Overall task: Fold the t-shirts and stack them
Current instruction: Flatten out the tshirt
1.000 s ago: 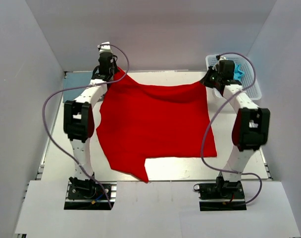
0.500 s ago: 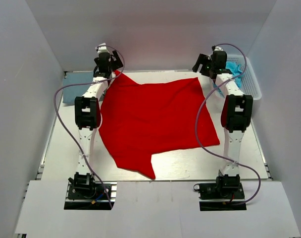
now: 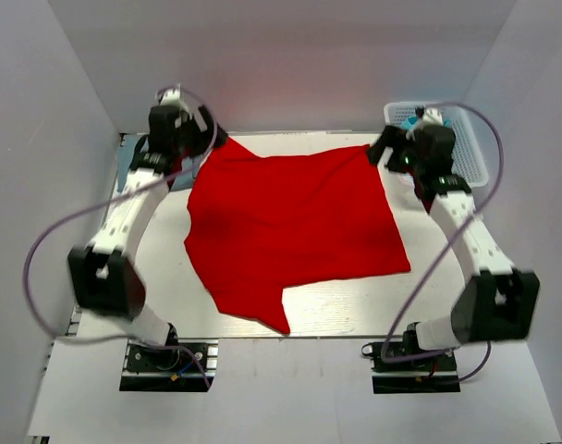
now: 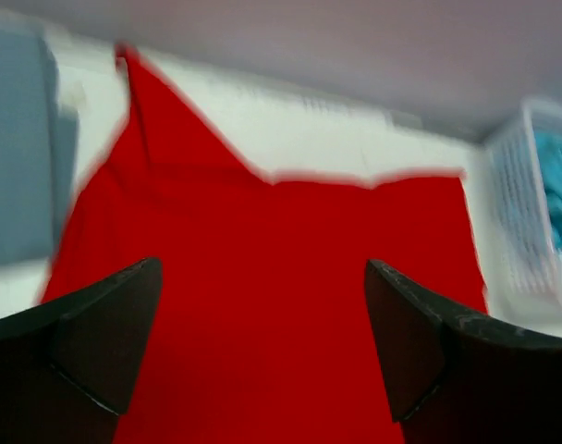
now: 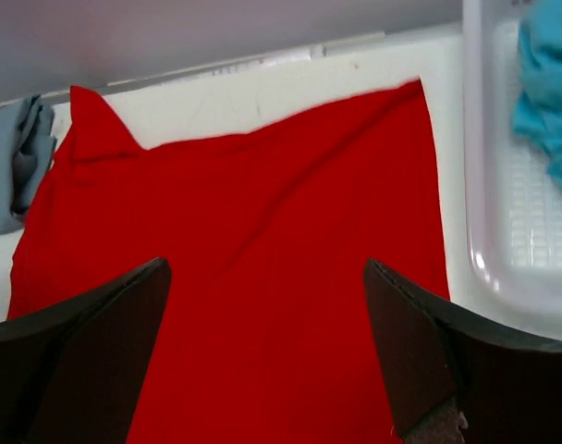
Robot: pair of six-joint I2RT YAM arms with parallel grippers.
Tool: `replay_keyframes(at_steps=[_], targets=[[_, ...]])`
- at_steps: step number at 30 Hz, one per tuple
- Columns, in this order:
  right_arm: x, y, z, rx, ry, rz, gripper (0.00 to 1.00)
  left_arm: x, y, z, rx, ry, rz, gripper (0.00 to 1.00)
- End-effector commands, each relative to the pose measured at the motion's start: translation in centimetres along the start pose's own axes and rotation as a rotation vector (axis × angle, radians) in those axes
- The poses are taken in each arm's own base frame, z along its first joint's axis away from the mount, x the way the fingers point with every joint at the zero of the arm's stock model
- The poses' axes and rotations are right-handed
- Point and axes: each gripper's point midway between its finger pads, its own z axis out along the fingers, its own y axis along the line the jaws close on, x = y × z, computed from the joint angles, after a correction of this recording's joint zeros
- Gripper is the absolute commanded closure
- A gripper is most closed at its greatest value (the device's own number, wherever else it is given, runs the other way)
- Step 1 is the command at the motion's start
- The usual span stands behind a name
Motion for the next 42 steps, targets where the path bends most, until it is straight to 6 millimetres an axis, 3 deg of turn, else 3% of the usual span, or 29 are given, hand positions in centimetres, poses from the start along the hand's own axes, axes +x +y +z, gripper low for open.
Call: replay_keyframes(at_steps=[1, 2, 3, 4, 5, 6, 7, 10, 11, 12, 13, 17, 20, 24, 25, 27, 29, 35, 36, 37, 38, 39, 42], targets=[[8.2, -2.5, -2.7, 0.078, 0.148, 0.078, 0.1, 7.5, 0.0, -6.7, 0.046, 0.202, -0.122, 0.0], [9.0, -2.5, -3.4, 0.077, 0.157, 0.09, 0.1, 11.2, 1.4, -7.7, 0.025, 0.273, -0.132, 0.0], [8.1, -1.8, -5.0, 0.057, 0.119, 0.089, 0.1, 12.2, 1.3, -8.7, 0.025, 0.282, -0.154, 0.0], [9.3, -1.9, -5.5, 0.061, 0.146, 0.099, 0.1, 13.5, 1.6, -9.7, 0.02, 0.314, -0.159, 0.0], [12.2, -2.2, -6.0, 0.054, 0.205, 0.118, 0.1, 15.3, 2.4, -11.2, 0.006, 0.339, -0.163, 0.0], [12.1, -1.7, -7.0, 0.038, 0.194, 0.119, 0.1, 16.6, 2.4, -12.0, 0.011, 0.375, -0.164, 0.0], [14.0, -1.8, -7.4, 0.031, 0.238, 0.136, 0.1, 19.4, 3.1, -13.0, 0.001, 0.449, -0.177, 0.0], [17.7, -2.0, -8.5, 0.023, 0.307, 0.16, 0.1, 21.7, 3.3, -14.2, 0.019, 0.484, -0.191, 0.0], [18.2, -2.0, -8.5, 0.013, 0.31, 0.159, 0.1, 22.9, 3.9, -14.0, 0.018, 0.486, -0.192, 0.0], [20.6, -2.6, -8.5, 0.024, 0.361, 0.17, 0.1, 23.0, 3.9, -13.9, 0.027, 0.471, -0.189, 0.0], [21.1, -2.6, -8.4, 0.018, 0.371, 0.169, 0.1, 23.6, 4.2, -13.7, 0.028, 0.468, -0.189, 0.0], [23.4, -3.3, -7.1, 0.035, 0.441, 0.179, 0.1, 23.0, 4.0, -11.1, 0.059, 0.419, -0.168, 0.0], [24.1, -3.7, -6.1, 0.06, 0.474, 0.189, 0.1, 24.6, 6.3, -8.2, -0.059, 0.474, -0.157, 0.0], [25.9, -4.9, -5.2, 0.113, 0.53, 0.19, 0.1, 22.4, 7.3, -5.1, -0.097, 0.41, -0.148, 0.0], [25.7, -4.8, -4.9, 0.114, 0.529, 0.192, 0.1, 23.5, 7.8, -4.3, -0.115, 0.445, -0.151, 0.0], [26.6, -5.1, -4.6, 0.127, 0.561, 0.199, 0.1, 23.8, 8.6, -2.9, -0.148, 0.455, -0.133, 0.0], [26.6, -5.1, -4.2, 0.126, 0.57, 0.198, 0.1, 25.3, 9.7, -1.2, -0.191, 0.521, -0.113, 0.0], [26.0, -4.4, -3.5, 0.107, 0.574, 0.191, 0.1, 25.4, 11.3, 3.4, -0.229, 0.546, -0.055, 0.0], [25.8, -4.2, -3.5, 0.092, 0.57, 0.17, 0.1, 23.6, 11.1, 4.6, -0.215, 0.509, -0.04, 0.0], [25.8, -4.2, -3.6, 0.095, 0.579, 0.156, 0.1, 24.2, 11.5, 4.9, -0.228, 0.545, -0.033, 0.0], [24.7, -4.0, -3.2, 0.094, 0.557, 0.142, 0.1, 23.8, 11.3, 5.2, -0.227, 0.55, -0.024, 0.0], [24.5, -3.9, -3.5, 0.087, 0.566, 0.109, 0.1, 21.9, 10.5, 5.8, -0.212, 0.523, -0.011, 0.0], [22.4, -2.8, -3.9, 0.051, 0.531, 0.033, 0.1, 20.5, 8.9, 4.2, -0.18, 0.517, -0.01, 0.0]])
